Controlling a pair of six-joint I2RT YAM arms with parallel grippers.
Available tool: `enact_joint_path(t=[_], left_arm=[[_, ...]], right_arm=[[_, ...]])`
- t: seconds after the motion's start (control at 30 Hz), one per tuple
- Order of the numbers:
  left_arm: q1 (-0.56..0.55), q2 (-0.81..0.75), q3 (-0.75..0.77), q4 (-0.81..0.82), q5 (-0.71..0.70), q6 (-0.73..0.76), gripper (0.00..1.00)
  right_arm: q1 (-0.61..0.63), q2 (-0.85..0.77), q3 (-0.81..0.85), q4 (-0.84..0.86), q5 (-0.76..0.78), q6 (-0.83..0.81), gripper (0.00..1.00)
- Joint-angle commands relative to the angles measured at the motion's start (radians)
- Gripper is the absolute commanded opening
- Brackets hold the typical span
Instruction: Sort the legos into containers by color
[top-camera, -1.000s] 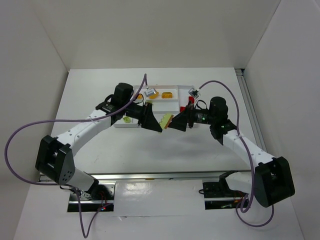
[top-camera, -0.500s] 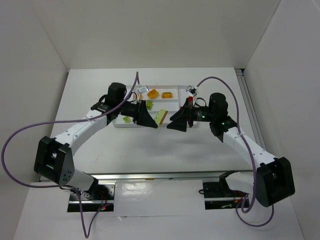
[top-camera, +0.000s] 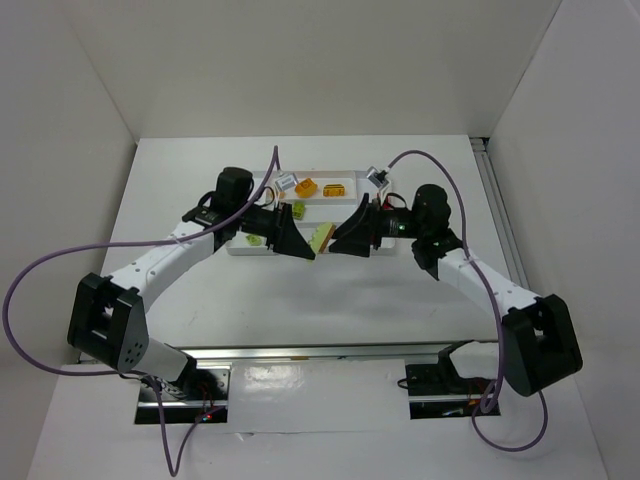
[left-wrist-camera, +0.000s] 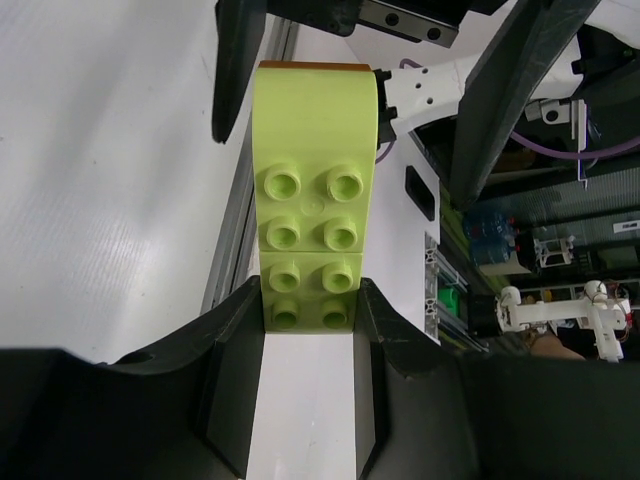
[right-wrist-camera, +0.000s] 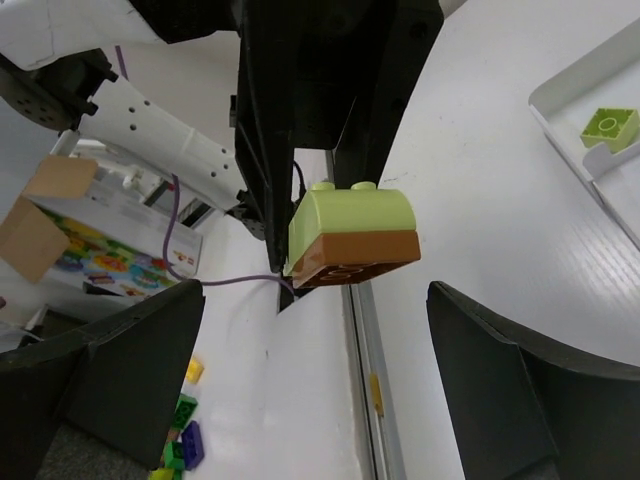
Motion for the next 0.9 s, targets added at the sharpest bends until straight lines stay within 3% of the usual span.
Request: enact_joint_path(t=[0.0, 0.13, 0.3, 0.4, 0.5, 0.53, 0.57, 0.63, 0.87], left_arm=[[-0.006, -0.034, -0.011, 0.061, 0.048, 0.016, 0.00], [-0.006, -0.034, -0.011, 0.048, 0.039, 0.025, 0.00], [-0.015, -0.034, -0.011, 0.048, 0.039, 0.025, 0.00], [-0.015, -0.034, -0.011, 0.048, 0.039, 0.034, 0.00], [-0.015, -0.034, -0.011, 0.037, 0.039, 0.034, 0.00], [-0.015, -0.034, -0.011, 0.028, 0.029, 0.043, 0.00], [-0.015, -0.034, -0.002, 0.019, 0.029, 0.052, 0.00], [-0.015, -0.034, -0.002, 0.006, 0.029, 0.053, 0.00], [0.064, -0.044, 0.018, -0.067, 0.005, 0.100, 0.00]], right_arm=[[0.022, 0.025, 0.012, 0.124, 0.018, 0.040, 0.99], [0.022, 0.067, 0.012, 0.236, 0.028, 0.108, 0.96], [0.022, 0.085, 0.021, 0.270, 0.028, 0.129, 0.79], [0.031, 0.094, 0.021, 0.296, 0.028, 0.151, 0.75], [0.040, 0.094, 0.021, 0.307, 0.039, 0.151, 0.55], [0.040, 0.094, 0.021, 0.321, 0.039, 0.161, 0.42], [0.040, 0.094, 0.021, 0.321, 0.039, 0.161, 0.36], [0.040, 0.094, 0.021, 0.296, 0.053, 0.151, 0.28], [0.019, -0.018, 0.021, -0.130, 0.211, -0.082, 0.13]])
